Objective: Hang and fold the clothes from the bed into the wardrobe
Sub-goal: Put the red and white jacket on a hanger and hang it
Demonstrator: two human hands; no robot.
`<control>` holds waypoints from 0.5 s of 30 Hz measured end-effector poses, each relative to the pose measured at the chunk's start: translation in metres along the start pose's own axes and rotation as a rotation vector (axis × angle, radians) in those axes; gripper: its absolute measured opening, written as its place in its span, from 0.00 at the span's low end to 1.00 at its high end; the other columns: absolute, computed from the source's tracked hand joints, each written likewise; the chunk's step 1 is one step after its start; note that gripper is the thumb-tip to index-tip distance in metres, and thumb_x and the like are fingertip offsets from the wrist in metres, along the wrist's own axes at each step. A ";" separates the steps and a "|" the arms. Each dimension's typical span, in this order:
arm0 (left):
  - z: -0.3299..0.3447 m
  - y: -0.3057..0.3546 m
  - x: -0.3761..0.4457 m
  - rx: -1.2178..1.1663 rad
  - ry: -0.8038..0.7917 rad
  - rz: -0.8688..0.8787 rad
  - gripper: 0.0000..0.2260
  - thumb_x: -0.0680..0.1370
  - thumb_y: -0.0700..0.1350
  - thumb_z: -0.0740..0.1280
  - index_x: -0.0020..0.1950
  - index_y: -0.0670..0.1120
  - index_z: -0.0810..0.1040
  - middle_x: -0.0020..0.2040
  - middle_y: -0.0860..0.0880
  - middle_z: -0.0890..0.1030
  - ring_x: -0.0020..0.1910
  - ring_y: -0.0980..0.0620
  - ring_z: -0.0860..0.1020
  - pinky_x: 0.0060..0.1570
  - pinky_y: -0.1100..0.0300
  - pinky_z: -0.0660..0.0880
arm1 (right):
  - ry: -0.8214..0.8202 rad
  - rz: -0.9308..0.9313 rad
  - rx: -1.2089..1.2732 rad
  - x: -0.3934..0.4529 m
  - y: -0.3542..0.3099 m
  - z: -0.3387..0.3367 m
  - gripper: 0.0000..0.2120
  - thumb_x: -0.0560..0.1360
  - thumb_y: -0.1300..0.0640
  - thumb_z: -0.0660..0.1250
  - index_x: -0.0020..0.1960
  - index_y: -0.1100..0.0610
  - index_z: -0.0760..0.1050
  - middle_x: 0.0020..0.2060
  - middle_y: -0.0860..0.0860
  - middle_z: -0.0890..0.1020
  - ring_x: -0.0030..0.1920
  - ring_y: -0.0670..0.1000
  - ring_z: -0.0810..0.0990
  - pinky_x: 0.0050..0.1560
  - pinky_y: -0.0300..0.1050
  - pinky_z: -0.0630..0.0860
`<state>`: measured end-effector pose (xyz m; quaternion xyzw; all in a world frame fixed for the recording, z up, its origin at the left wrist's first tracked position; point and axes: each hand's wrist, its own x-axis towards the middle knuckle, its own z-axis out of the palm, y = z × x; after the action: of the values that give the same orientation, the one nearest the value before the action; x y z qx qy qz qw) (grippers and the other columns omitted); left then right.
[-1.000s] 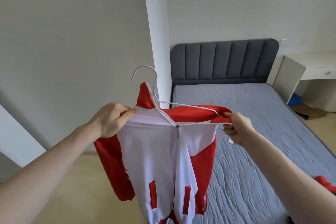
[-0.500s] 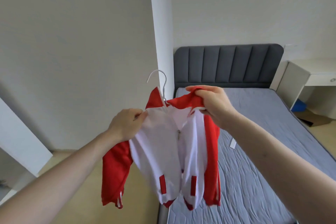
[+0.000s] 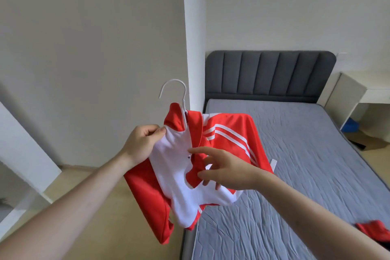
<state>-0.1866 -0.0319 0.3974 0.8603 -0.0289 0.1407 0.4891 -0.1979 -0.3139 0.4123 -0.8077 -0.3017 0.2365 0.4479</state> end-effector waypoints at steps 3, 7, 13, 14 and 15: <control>-0.019 -0.004 -0.003 -0.013 0.029 -0.008 0.21 0.78 0.51 0.65 0.32 0.48 0.58 0.32 0.49 0.59 0.34 0.52 0.59 0.36 0.53 0.54 | 0.040 -0.051 0.016 0.001 -0.001 -0.001 0.30 0.78 0.59 0.72 0.74 0.37 0.69 0.47 0.47 0.85 0.43 0.51 0.87 0.43 0.48 0.83; -0.055 -0.014 -0.009 0.011 0.051 -0.032 0.21 0.78 0.52 0.65 0.32 0.45 0.59 0.32 0.48 0.59 0.33 0.51 0.59 0.37 0.53 0.54 | 0.195 -0.144 -0.042 0.020 -0.010 -0.004 0.26 0.79 0.49 0.72 0.74 0.39 0.68 0.36 0.48 0.84 0.36 0.49 0.84 0.40 0.40 0.78; -0.125 -0.035 -0.022 0.039 0.069 -0.043 0.21 0.78 0.51 0.65 0.32 0.44 0.59 0.32 0.48 0.58 0.33 0.51 0.59 0.36 0.54 0.55 | 0.600 -0.228 -0.429 0.085 -0.033 -0.007 0.24 0.74 0.38 0.72 0.68 0.39 0.72 0.51 0.40 0.77 0.41 0.44 0.80 0.44 0.41 0.77; -0.140 -0.040 -0.024 0.047 0.071 -0.045 0.21 0.78 0.51 0.65 0.33 0.44 0.59 0.32 0.48 0.58 0.33 0.50 0.58 0.36 0.54 0.55 | 0.570 -0.194 -0.503 0.101 -0.037 -0.004 0.26 0.74 0.37 0.70 0.71 0.39 0.72 0.57 0.39 0.74 0.47 0.43 0.79 0.49 0.41 0.76; -0.154 -0.046 -0.027 0.054 0.073 -0.048 0.21 0.78 0.51 0.65 0.33 0.44 0.58 0.32 0.48 0.58 0.34 0.50 0.58 0.36 0.54 0.55 | 0.533 -0.166 -0.575 0.117 -0.042 0.001 0.26 0.75 0.36 0.69 0.71 0.40 0.72 0.61 0.39 0.73 0.53 0.44 0.77 0.53 0.41 0.73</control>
<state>-0.2369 0.1210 0.4260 0.8680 0.0133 0.1608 0.4697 -0.1279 -0.2142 0.4350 -0.9060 -0.2933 -0.1126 0.2836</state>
